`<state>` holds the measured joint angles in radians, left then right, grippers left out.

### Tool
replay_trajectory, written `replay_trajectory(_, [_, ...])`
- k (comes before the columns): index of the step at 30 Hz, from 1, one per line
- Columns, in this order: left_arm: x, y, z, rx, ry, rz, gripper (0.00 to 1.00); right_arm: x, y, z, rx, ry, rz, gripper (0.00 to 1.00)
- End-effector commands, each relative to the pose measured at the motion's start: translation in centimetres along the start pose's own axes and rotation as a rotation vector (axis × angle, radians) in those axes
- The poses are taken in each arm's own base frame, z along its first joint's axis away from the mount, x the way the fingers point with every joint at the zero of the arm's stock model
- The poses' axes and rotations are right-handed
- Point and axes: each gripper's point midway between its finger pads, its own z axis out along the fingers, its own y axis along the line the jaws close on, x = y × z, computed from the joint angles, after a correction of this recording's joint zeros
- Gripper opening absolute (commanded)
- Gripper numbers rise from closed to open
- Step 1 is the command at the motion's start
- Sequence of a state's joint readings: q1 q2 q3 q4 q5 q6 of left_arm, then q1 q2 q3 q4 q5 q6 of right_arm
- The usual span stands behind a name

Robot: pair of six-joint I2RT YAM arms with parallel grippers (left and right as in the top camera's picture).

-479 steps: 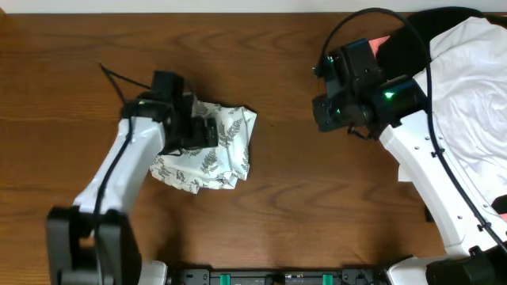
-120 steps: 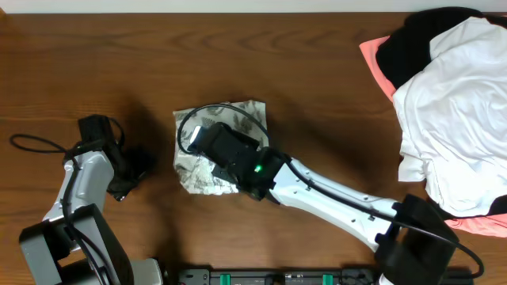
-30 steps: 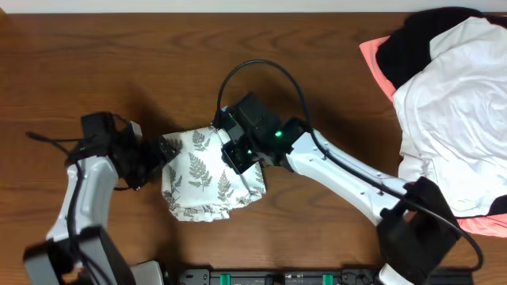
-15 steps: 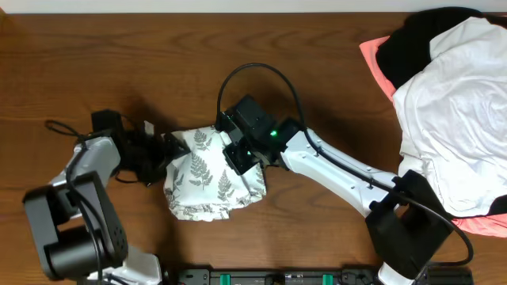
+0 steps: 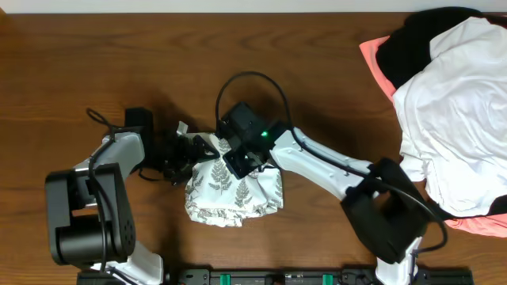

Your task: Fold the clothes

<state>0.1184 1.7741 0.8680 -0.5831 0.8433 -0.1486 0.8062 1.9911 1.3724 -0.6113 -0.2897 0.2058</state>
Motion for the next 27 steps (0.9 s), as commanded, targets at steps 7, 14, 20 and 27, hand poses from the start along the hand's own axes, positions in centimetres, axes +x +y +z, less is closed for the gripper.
replay_trajectory(7, [2.5, 3.3, 1.7, -0.113, 0.089, -0.048, 0.91, 2.2, -1.0, 3.9, 0.009, 0.099, 0.029, 0.14])
replay_trajectory(14, [4.2, 3.2, 1.9, -0.124, 0.153, -0.018, 0.91, 1.4, -0.9, 4.3, 0.0, 0.066, 0.021, 0.15])
replay_trajectory(20, [4.5, 2.6, 2.6, -0.13, 0.172, 0.031, 0.91, 1.4, -0.9, 4.3, 0.001, 0.067, 0.021, 0.15])
replay_trajectory(27, [4.0, 2.5, 2.8, -0.126, 0.153, 0.051, 0.64, 1.1, -0.8, 3.8, -0.001, 0.055, 0.018, 0.13])
